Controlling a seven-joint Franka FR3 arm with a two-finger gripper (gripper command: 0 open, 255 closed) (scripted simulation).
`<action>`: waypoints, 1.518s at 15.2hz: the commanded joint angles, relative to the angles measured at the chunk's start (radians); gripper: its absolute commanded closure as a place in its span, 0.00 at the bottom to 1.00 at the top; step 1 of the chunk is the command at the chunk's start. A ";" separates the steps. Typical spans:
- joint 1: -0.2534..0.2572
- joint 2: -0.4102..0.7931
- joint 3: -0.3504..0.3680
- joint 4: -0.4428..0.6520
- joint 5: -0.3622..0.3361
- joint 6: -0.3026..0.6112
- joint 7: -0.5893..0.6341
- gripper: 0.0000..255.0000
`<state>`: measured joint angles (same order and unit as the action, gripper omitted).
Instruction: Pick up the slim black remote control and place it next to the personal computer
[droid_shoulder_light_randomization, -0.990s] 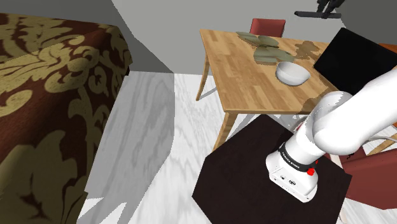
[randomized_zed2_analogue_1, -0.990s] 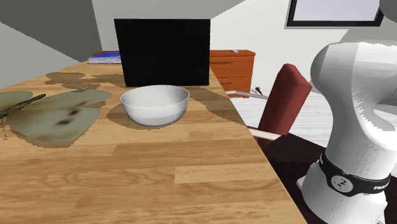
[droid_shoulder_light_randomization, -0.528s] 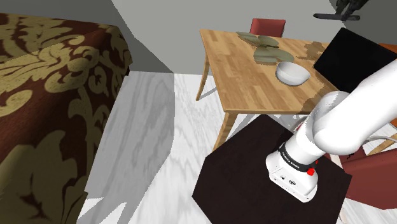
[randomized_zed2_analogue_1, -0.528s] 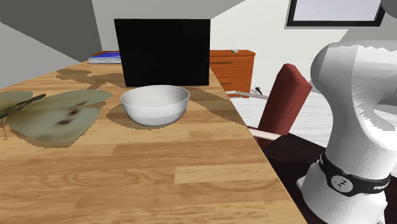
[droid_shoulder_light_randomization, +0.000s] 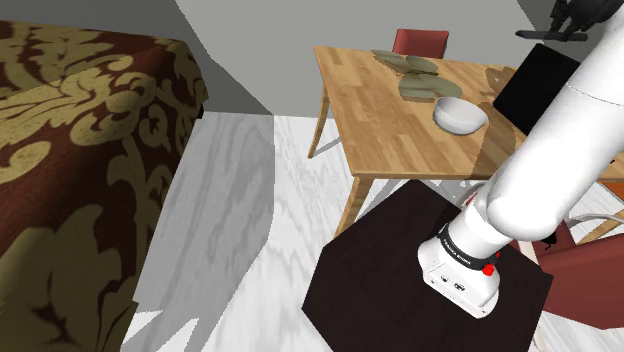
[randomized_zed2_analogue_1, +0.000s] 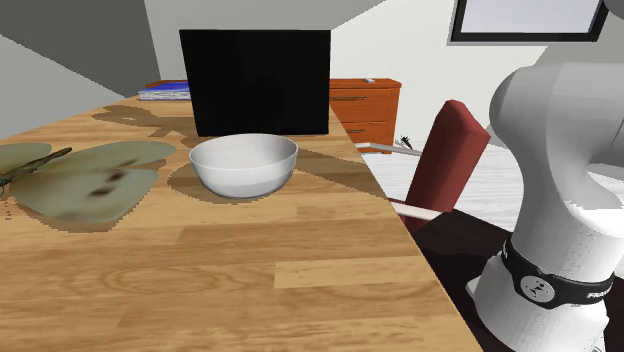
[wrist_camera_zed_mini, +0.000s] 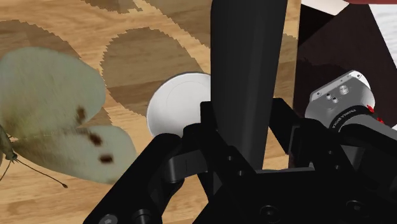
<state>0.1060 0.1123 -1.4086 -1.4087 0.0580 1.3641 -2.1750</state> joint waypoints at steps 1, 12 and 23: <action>0.038 -0.033 -0.011 -0.040 -0.031 0.033 0.019 1.00; 0.090 -0.265 0.100 -0.245 -0.246 0.179 0.190 1.00; 0.062 -0.309 0.129 -0.410 -0.289 0.321 0.229 1.00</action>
<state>0.1723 -0.1909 -1.2849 -1.8019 -0.2248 1.6718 -1.9510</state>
